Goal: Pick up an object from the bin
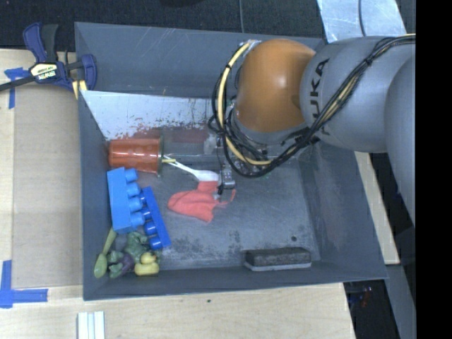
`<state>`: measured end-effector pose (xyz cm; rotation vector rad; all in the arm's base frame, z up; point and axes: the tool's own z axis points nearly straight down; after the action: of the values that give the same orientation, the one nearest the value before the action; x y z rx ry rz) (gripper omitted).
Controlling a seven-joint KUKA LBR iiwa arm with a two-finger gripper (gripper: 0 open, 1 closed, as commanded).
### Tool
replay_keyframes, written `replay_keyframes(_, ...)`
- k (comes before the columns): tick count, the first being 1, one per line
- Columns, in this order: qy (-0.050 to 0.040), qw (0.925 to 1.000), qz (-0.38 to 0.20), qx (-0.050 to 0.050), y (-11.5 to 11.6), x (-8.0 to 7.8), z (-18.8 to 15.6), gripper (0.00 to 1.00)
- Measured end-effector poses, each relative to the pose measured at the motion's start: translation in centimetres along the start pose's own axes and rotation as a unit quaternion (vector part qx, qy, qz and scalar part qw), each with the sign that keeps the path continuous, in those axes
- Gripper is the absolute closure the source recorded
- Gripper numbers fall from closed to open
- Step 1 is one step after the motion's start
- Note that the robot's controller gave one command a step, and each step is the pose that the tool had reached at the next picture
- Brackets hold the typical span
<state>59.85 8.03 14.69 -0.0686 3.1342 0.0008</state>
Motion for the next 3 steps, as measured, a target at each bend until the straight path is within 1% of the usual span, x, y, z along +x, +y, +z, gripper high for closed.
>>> replay_keyframes(1, 0.0024, 1.0, 0.0, 0.0, 0.0, 0.3, 5.3, 0.0)
replay_keyframes(2, -0.0026, 0.9997, -0.026, 0.0, 0.4, 1.4, 0.8, 0.0)
replay_keyframes(3, 0.0035, 0.9999, -0.01, 0.0, -1.4, 1.3, 7.9, 0.0)
